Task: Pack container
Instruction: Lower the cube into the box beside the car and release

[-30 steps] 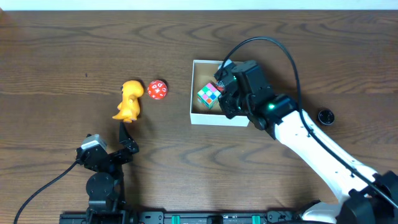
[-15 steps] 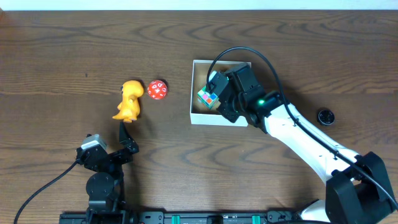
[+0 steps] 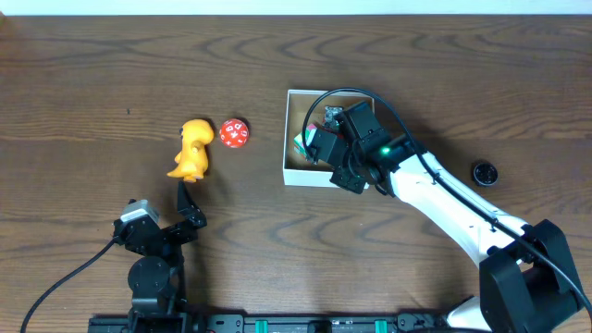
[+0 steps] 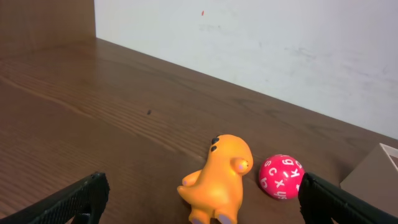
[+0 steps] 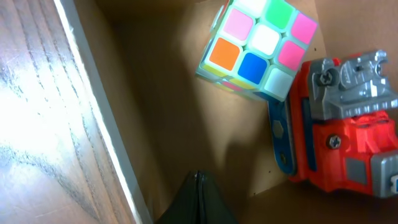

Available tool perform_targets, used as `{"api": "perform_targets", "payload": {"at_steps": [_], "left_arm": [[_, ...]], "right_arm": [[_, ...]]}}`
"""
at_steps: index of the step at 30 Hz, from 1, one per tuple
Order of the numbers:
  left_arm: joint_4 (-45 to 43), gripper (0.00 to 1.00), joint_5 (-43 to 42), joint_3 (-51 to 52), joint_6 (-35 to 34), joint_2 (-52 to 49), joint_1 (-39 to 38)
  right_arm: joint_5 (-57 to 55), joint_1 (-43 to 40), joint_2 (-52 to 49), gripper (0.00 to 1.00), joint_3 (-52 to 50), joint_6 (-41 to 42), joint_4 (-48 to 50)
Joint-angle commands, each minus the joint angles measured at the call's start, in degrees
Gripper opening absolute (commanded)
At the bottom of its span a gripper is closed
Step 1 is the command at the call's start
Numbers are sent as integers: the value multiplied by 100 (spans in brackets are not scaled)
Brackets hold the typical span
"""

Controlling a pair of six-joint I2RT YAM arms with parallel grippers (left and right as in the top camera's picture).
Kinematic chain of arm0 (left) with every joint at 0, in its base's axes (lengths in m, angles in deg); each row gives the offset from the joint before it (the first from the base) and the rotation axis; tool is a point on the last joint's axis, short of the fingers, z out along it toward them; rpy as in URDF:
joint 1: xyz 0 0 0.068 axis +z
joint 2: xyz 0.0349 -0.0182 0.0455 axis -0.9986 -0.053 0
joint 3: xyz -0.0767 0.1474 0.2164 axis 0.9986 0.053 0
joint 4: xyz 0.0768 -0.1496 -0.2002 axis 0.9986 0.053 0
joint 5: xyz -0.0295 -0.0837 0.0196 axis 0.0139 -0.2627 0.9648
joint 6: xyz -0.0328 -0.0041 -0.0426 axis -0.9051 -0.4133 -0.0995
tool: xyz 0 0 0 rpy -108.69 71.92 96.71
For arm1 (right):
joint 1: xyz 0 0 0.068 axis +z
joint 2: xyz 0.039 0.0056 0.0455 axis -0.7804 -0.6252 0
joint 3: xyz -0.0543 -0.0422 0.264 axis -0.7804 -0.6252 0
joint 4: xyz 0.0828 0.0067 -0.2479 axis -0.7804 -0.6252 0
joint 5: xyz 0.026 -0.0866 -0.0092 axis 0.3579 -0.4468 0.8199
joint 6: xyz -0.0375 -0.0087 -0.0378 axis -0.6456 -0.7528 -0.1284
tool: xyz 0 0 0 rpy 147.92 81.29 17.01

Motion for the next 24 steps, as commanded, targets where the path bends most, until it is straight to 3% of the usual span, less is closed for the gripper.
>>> {"api": "perform_targets", "payload": {"at_steps": [1,24], "left_arm": [[66,98,0,166,-37,35,28],[66,98,0,166,-37,35,28]], "right_arm": [[358,-76,-52,1,55,-173,7],[1012,-286,-807,1,55,15,960]]}}
